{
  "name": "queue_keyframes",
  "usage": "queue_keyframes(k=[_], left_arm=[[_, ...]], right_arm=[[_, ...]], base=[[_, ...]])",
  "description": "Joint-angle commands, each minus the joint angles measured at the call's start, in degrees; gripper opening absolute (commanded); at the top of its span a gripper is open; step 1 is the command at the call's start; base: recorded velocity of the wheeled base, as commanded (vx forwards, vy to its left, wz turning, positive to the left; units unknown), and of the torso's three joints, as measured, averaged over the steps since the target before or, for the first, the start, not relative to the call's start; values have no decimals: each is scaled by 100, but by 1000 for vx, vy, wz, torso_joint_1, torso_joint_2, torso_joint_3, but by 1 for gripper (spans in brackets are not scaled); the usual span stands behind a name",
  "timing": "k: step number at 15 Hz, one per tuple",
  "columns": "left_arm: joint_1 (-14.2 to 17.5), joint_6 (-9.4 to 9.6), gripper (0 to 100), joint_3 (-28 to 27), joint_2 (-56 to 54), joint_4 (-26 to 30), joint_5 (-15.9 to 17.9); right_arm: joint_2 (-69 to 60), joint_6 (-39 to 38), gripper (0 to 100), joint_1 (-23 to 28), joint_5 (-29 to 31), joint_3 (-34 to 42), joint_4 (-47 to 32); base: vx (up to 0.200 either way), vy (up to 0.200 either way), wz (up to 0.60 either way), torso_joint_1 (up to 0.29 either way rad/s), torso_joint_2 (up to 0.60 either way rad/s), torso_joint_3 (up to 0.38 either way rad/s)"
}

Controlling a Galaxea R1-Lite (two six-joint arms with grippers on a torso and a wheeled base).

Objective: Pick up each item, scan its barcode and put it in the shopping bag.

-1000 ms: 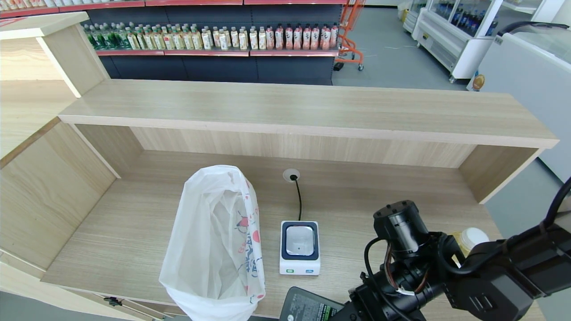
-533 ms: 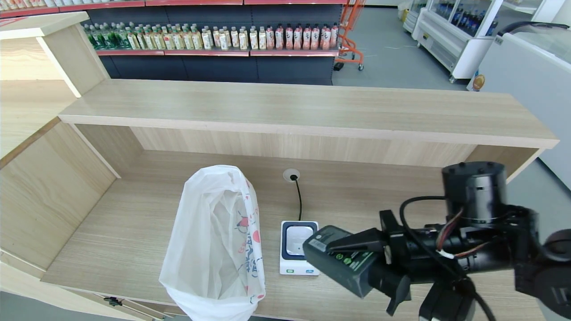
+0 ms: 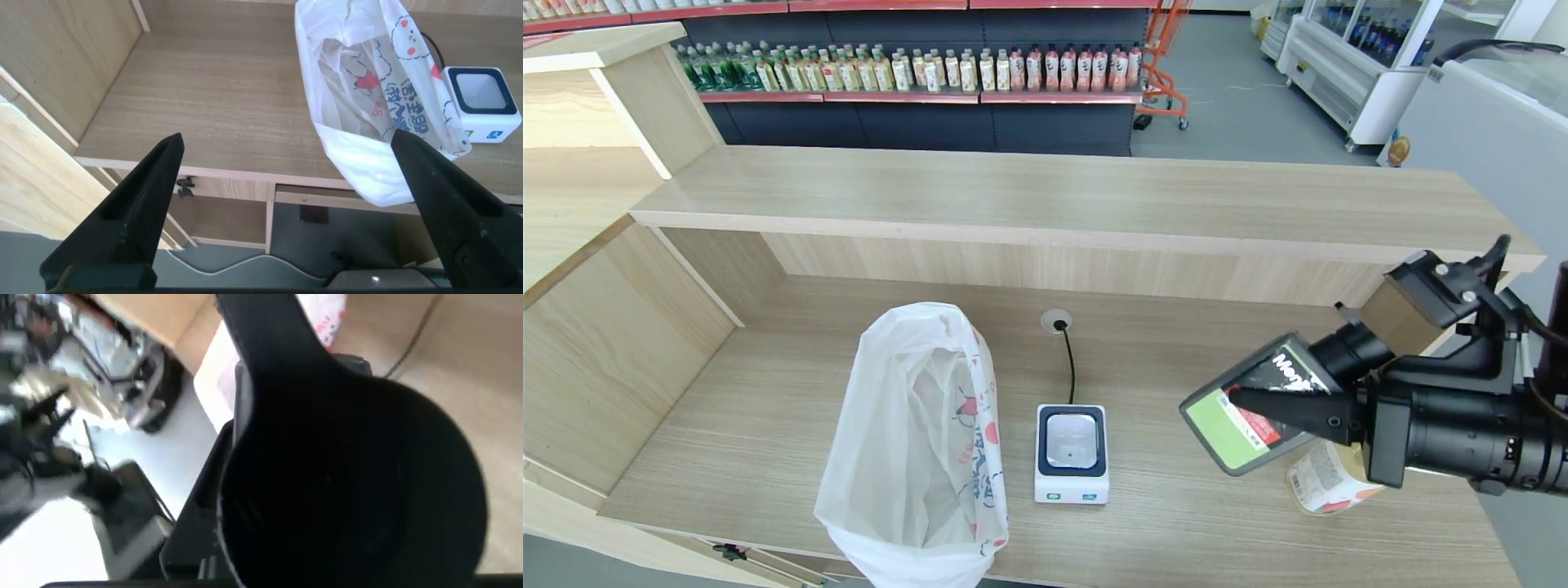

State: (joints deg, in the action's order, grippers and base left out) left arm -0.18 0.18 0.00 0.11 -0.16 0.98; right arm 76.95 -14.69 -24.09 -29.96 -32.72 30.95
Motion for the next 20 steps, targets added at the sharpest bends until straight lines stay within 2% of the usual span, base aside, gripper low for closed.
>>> queue_keyframes(k=[1,3,5,7,12,15,20], left_arm=[[1,-1,100,0,-2,-2,-1],[1,-1,100,0,-2,-2,-1],[1,-1,100,0,-2,-2,-1],[1,26,100,0,-2,-2,-1],[1,-53,100,0,-2,-2,-1],[1,-80,100,0,-2,-2,-1],[1,-36,100,0,-2,-2,-1]], right_arm=[[321,-1440,0,71,887,125,-10],[497,-2064,0,-70,887,134,-10],[708,-2258,0,-78,887,99,-1],[857,-2258,0,-78,887,99,7],[910,-2222,0,-237,887,134,7],[1200,-2196,0,-386,949,38,209],[1639,-2108,0,-720,1476,29,508]], base=[[0,0,0,0,0,0],[0,0,0,0,0,0],[0,0,0,0,0,0],[0,0,0,0,0,0],[0,0,0,0,0,0],[0,200,0,-2,2,1],[0,160,0,6,5,1]])
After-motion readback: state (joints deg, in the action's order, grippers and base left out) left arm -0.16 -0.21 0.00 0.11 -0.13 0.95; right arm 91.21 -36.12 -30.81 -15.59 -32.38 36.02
